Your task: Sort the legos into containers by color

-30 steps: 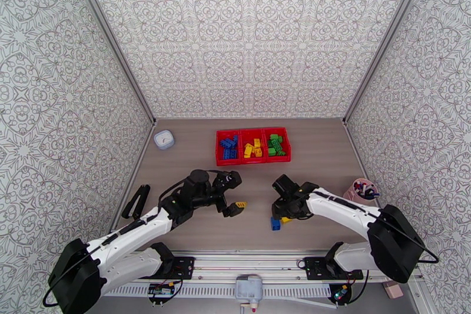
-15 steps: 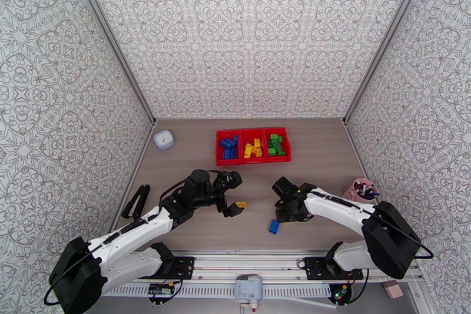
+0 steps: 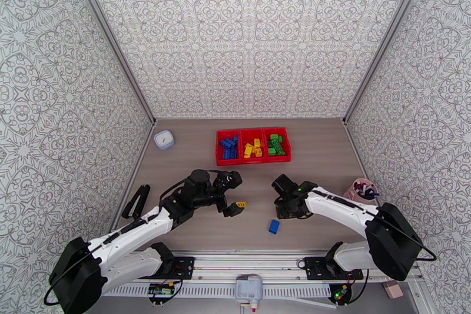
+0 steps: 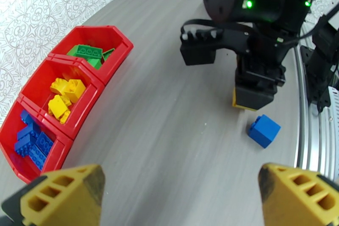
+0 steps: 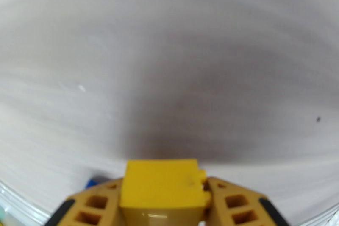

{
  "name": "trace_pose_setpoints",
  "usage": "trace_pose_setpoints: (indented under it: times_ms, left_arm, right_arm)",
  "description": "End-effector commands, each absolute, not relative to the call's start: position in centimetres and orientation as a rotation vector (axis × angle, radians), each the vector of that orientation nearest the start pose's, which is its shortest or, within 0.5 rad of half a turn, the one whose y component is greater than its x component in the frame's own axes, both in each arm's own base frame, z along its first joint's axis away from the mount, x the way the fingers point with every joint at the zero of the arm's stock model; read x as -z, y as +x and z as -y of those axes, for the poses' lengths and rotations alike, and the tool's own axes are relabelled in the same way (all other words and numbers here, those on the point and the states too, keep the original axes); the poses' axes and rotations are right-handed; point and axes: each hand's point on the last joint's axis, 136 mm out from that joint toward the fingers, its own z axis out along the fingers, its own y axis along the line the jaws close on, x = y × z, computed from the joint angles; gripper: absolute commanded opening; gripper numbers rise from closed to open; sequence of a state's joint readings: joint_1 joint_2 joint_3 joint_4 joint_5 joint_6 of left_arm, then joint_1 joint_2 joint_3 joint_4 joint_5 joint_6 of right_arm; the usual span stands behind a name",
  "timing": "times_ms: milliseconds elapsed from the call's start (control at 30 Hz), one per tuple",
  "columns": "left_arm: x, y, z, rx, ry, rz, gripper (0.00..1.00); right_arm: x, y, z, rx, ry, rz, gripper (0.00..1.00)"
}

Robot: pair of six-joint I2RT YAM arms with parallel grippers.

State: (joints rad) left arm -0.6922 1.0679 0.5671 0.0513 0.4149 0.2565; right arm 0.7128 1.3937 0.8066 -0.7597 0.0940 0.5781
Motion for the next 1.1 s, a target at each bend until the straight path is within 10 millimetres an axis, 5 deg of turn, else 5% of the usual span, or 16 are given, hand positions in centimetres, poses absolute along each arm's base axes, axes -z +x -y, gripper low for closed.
trace_pose_setpoints:
  times_ms: [0, 200, 400, 733, 1067]
  left_arm:
    - [-18.1, 22.2, 27.0, 0.681, 1.114, -1.677, 1.0]
    - [-18.4, 22.5, 26.5, 0.664, 1.063, -1.674, 1.0]
    - [-18.4, 22.7, 25.9, 0.648, 1.023, -1.689, 1.0]
    - [-18.3, 23.0, 25.2, 0.624, 0.981, -1.705, 1.0]
    - [-18.2, 23.2, 24.9, 0.615, 0.968, -1.706, 1.0]
  right_arm:
    - [-8.7, 25.7, -18.4, -0.139, -0.187, -2.701, 0.39]
    - [-12.7, 32.8, -22.3, -0.175, -0.257, -2.543, 0.39]
    - [-14.4, 39.5, -25.0, -0.149, -0.317, -2.459, 0.38]
    - [-13.9, 50.0, -27.8, -0.133, -0.301, -2.383, 0.37]
    - [-12.0, 55.1, -27.9, -0.08, -0.301, -2.39, 0.38]
